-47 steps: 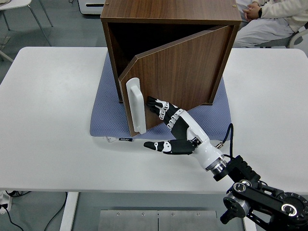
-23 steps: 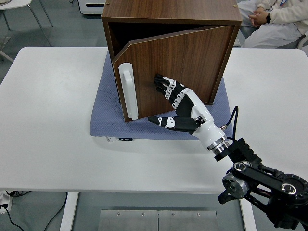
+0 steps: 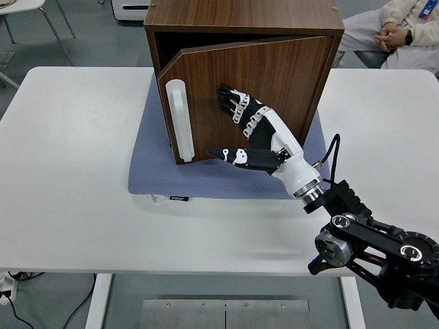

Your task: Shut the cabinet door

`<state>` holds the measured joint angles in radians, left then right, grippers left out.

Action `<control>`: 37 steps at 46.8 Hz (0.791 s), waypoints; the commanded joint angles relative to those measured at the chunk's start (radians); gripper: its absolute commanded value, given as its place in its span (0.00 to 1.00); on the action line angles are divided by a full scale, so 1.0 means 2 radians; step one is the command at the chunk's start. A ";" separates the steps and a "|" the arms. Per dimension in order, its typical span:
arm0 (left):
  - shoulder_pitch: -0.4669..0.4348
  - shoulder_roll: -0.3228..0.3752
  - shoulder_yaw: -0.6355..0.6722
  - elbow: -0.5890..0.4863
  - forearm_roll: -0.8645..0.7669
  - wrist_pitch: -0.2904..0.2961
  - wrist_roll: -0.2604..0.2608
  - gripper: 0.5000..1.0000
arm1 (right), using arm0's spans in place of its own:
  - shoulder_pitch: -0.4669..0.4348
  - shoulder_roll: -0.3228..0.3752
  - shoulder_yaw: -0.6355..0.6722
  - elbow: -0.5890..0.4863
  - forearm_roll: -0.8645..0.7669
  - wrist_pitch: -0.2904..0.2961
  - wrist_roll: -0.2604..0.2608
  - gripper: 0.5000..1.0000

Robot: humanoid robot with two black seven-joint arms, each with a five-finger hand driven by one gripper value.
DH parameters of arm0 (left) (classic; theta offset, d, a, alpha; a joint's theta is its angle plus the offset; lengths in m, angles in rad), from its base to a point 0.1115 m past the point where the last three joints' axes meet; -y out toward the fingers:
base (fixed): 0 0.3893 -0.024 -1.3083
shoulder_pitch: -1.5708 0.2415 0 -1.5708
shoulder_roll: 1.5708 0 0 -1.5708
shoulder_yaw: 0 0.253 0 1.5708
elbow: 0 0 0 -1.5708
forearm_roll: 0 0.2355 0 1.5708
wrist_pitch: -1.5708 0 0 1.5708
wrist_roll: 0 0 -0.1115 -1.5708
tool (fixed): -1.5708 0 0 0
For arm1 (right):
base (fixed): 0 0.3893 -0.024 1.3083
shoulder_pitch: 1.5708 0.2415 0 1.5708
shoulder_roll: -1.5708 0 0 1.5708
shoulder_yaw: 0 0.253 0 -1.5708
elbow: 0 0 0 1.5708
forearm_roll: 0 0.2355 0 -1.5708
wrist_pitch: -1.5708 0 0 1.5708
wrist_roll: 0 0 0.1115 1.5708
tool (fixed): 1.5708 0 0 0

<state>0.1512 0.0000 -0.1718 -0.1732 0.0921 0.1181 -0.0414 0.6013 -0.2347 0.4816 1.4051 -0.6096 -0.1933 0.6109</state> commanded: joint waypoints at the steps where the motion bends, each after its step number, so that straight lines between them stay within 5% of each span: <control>1: 0.000 0.000 0.000 0.000 0.000 0.000 0.000 1.00 | 0.005 0.000 0.000 -0.001 0.012 -0.001 0.000 1.00; 37: 0.000 0.000 0.000 0.000 0.000 0.000 0.000 1.00 | 0.059 0.001 -0.001 -0.052 0.070 -0.009 -0.018 1.00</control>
<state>0.1515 0.0000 -0.1718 -0.1730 0.0920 0.1181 -0.0413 0.7124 -0.2331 0.4799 1.3111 -0.4848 -0.2117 0.5813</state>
